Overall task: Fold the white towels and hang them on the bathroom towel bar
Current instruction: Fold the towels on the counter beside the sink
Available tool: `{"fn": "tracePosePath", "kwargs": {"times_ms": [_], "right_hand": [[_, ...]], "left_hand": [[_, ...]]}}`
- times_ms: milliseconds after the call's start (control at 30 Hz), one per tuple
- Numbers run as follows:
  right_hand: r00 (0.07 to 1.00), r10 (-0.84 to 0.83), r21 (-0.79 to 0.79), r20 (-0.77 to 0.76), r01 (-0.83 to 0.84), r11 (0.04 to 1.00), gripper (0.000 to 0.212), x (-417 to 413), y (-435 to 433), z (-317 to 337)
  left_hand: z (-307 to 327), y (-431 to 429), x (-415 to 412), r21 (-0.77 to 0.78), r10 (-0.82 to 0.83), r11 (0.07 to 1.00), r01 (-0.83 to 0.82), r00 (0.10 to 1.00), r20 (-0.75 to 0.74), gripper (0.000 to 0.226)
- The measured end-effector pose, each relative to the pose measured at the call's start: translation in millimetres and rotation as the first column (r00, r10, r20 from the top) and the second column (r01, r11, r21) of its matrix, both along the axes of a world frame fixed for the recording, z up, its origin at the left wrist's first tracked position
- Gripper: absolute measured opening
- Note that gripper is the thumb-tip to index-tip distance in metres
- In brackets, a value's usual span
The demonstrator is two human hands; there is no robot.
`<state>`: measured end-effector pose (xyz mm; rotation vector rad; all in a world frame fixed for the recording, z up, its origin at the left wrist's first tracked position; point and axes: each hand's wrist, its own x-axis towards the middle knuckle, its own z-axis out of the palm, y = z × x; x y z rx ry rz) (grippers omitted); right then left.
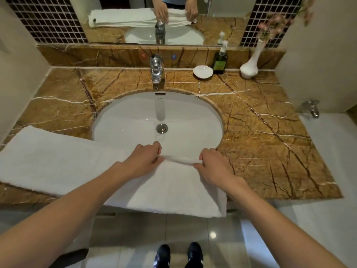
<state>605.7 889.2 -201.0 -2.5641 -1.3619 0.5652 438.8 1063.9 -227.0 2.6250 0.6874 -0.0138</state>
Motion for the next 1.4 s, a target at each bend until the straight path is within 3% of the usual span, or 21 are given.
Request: {"fn": "tracePosePath", "kwargs": {"times_ms": [100,200,267,400,500,567,700,833,1100,1267,1400], "right_hand": [[0.999,-0.021,0.109,0.042,0.017,0.994,0.012,-1,-4,-4],[0.998,-0.043,0.155,0.055,0.034,0.987,0.021,2,-5,-7],[0.988,-0.055,0.192,0.144,0.027,0.981,0.013,6,-6,-9],[0.961,-0.111,0.112,0.252,0.085,0.990,0.018,12,-11,-9],[0.973,-0.089,0.149,0.214,0.057,0.987,0.028,4,-15,-4],[0.978,0.052,0.191,0.204,-0.092,0.977,0.036,-10,-14,0],[0.929,0.332,-0.005,0.166,-0.335,0.942,0.058,-30,-7,-15],[0.911,0.360,-0.100,0.202,-0.347,0.933,0.069,-21,-15,-39],[0.922,0.327,-0.098,0.209,-0.313,0.945,0.075,-19,-17,-45],[0.918,0.346,-0.078,0.191,-0.338,0.938,0.075,-29,-2,-36],[0.913,0.405,-0.025,0.056,-0.404,0.914,0.070,-50,28,-31]], "left_hand": [[-3,4,3,0.016,0.010,1.000,-0.010,1.000,0.029,0.016],[-8,8,5,0.059,0.014,0.998,-0.013,1.000,-0.007,0.018],[-11,9,7,0.070,0.024,0.997,-0.023,1.000,-0.010,0.019],[-12,1,5,0.016,0.062,0.998,-0.061,0.997,-0.047,0.016],[-12,-17,3,0.095,0.093,0.991,-0.099,0.994,0.059,0.035],[-8,-32,3,0.114,0.067,0.991,-0.072,0.997,0.046,0.057],[-14,-55,3,0.130,-0.013,0.991,0.035,0.986,-0.168,0.073],[-24,-59,6,0.191,0.011,0.981,0.037,0.971,-0.241,0.074],[-28,-61,4,0.214,0.054,0.977,-0.005,0.974,-0.222,0.072],[-24,-56,-17,0.237,0.222,0.955,-0.176,0.957,-0.185,0.066],[-17,-33,-55,0.340,0.472,0.856,-0.389,0.857,-0.207,0.072]]}}
